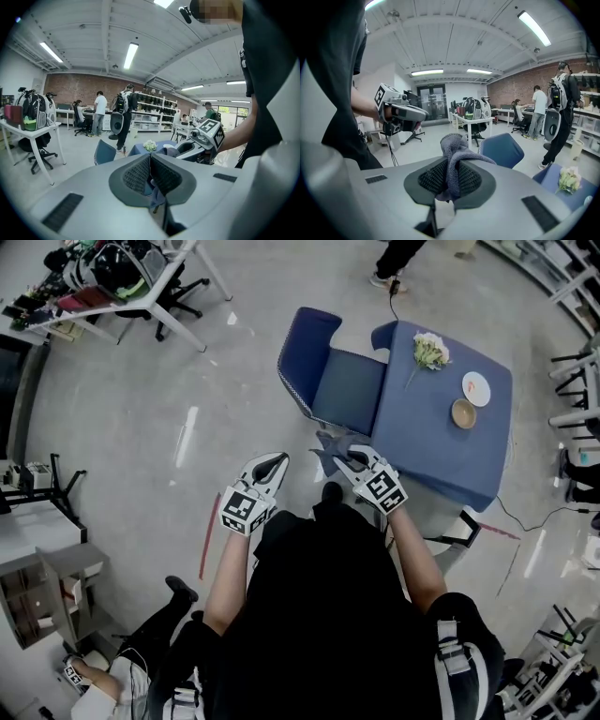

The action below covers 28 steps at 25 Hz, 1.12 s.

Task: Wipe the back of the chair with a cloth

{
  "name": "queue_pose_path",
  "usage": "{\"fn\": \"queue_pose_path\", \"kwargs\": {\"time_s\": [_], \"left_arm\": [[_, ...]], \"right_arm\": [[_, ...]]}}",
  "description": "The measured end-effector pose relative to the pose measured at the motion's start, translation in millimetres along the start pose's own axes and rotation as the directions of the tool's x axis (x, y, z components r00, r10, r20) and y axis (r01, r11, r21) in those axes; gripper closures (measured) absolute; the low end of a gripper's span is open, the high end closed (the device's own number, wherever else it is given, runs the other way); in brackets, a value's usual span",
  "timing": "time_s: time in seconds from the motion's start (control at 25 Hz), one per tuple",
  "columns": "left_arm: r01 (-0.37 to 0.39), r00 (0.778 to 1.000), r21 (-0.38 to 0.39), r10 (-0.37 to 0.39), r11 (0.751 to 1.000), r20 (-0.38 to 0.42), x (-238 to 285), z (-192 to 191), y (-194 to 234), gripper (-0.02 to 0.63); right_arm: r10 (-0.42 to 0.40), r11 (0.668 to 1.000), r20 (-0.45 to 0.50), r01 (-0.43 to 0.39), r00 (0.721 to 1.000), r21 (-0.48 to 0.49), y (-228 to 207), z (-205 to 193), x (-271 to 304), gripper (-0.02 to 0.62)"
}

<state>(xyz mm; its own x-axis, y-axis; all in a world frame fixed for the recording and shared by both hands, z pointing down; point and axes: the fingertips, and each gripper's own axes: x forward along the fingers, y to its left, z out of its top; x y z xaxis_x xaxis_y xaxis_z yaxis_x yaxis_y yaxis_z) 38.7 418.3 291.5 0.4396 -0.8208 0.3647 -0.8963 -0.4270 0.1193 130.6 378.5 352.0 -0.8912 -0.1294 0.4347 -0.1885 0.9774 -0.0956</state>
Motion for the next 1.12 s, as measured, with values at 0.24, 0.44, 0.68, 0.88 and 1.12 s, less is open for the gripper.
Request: {"fn": "queue_pose_path", "kwargs": {"time_s": [0.24, 0.44, 0.68, 0.88, 1.12], "left_arm": [[0.011, 1.000, -0.001, -0.011, 1.000, -0.005, 20, 7, 8, 0.581], [0.019, 1.000, -0.013, -0.020, 1.000, -0.018, 35, 8, 27, 0.581], [0.050, 0.998, -0.027, -0.050, 0.998, -0.023, 50, 8, 64, 0.581], [0.092, 0.995, -0.017, -0.093, 0.996, -0.025, 73, 21, 110, 0.581], [0.148, 0.988, 0.005, -0.148, 0.989, -0.039, 92, 35, 169, 0.581]], "right_arm": [[-0.012, 1.000, 0.000, 0.012, 1.000, 0.018, -22, -1, 0, 0.534], [-0.009, 0.999, -0.013, 0.010, 1.000, 0.036, -36, -2, 14, 0.534], [-0.023, 0.999, -0.035, 0.025, 0.999, 0.045, -51, 6, 40, 0.534], [-0.048, 0.997, -0.052, 0.051, 0.998, 0.057, -75, 21, 73, 0.534], [-0.059, 0.995, -0.062, 0.064, 0.996, 0.075, -96, 43, 125, 0.534]]}}
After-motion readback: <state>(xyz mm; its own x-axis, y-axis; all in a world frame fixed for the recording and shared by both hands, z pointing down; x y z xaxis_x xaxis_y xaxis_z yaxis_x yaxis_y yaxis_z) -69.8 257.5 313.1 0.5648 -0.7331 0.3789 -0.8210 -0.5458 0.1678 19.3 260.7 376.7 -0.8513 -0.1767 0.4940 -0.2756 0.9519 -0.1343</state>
